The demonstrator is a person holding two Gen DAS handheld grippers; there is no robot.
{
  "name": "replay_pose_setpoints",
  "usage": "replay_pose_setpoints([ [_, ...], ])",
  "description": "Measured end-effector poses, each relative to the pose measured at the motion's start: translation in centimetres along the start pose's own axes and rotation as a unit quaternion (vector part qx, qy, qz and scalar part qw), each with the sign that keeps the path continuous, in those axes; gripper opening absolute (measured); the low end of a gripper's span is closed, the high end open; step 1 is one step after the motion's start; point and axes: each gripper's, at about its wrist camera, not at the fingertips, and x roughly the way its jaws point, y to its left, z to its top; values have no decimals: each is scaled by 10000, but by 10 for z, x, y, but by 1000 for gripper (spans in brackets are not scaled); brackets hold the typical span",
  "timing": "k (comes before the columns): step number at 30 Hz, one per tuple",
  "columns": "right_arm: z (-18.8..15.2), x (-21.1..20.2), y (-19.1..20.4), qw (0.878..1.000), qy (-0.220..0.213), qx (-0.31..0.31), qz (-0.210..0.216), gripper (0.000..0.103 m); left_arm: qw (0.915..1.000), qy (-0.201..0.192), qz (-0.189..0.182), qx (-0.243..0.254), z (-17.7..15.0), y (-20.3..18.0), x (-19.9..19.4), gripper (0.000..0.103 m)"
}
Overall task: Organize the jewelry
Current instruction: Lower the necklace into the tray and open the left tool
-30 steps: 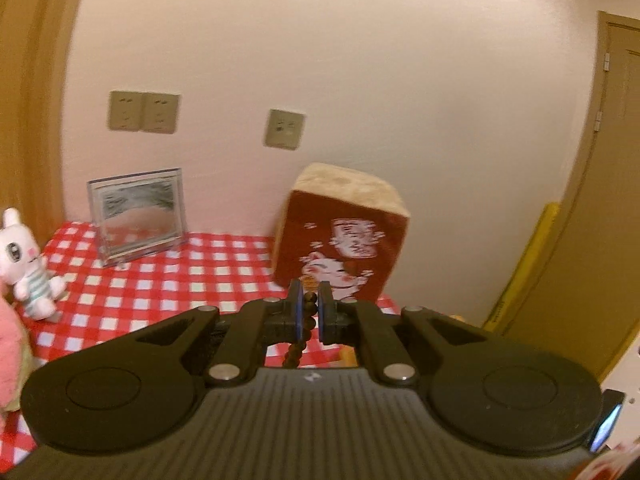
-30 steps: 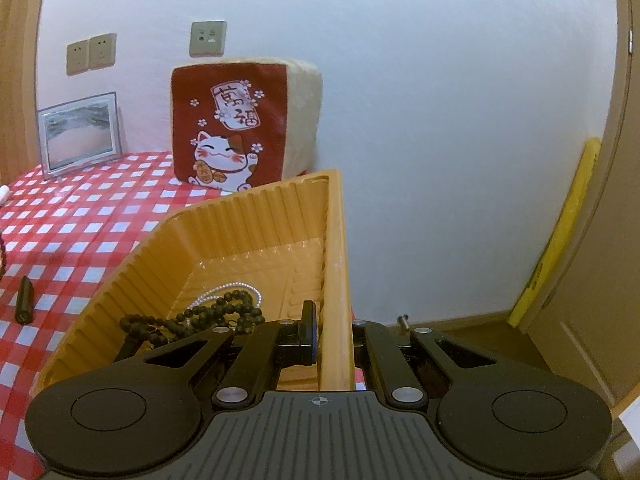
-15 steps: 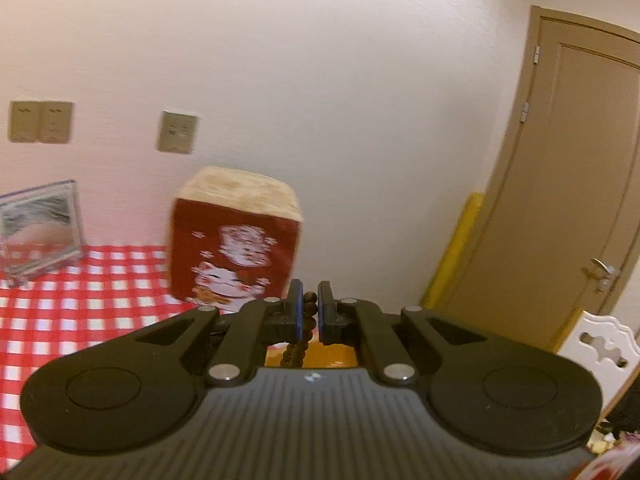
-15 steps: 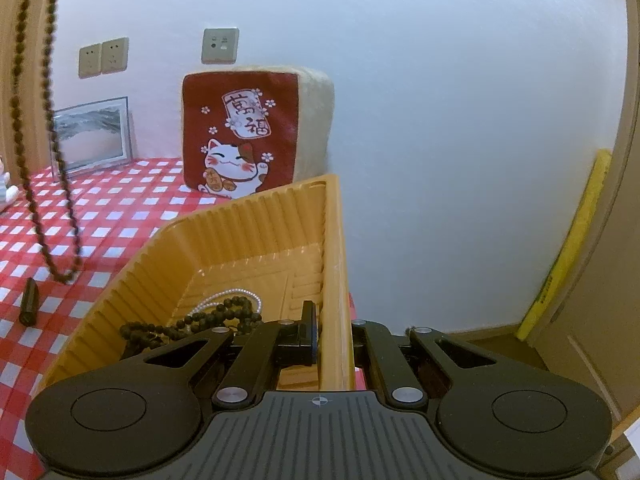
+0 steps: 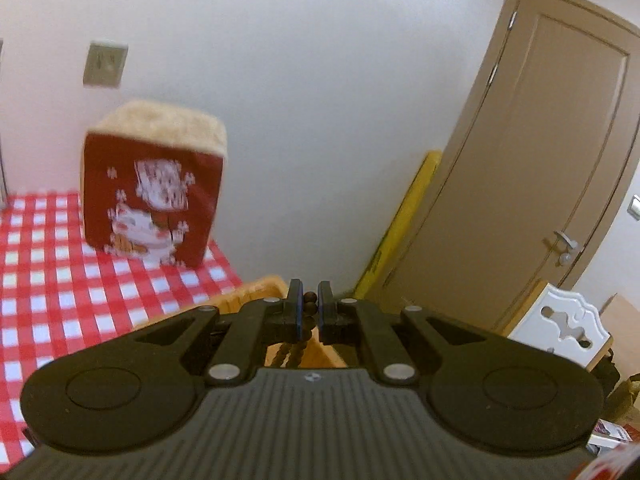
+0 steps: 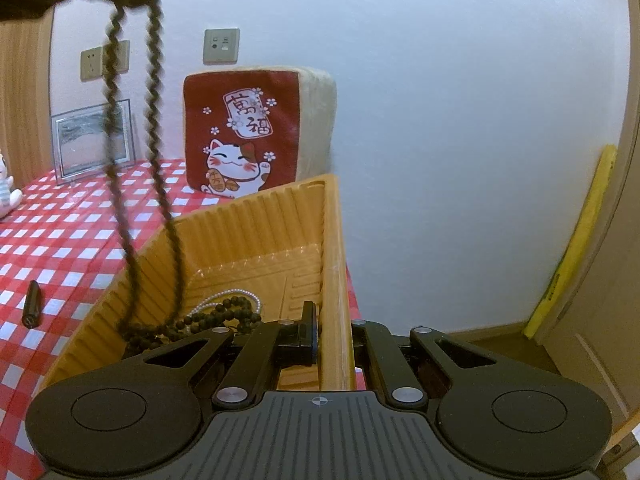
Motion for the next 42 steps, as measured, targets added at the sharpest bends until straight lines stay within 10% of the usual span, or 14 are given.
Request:
replay_pose_setpoints([
  [16,1,5,-3,9999,74,104,15,4,9926,1039,309,-555,-61,29,59,15],
  [42,2,7,-2,9998,134,141,-77,4,9659,1074,2051,-1161,-96,114,-33,29],
])
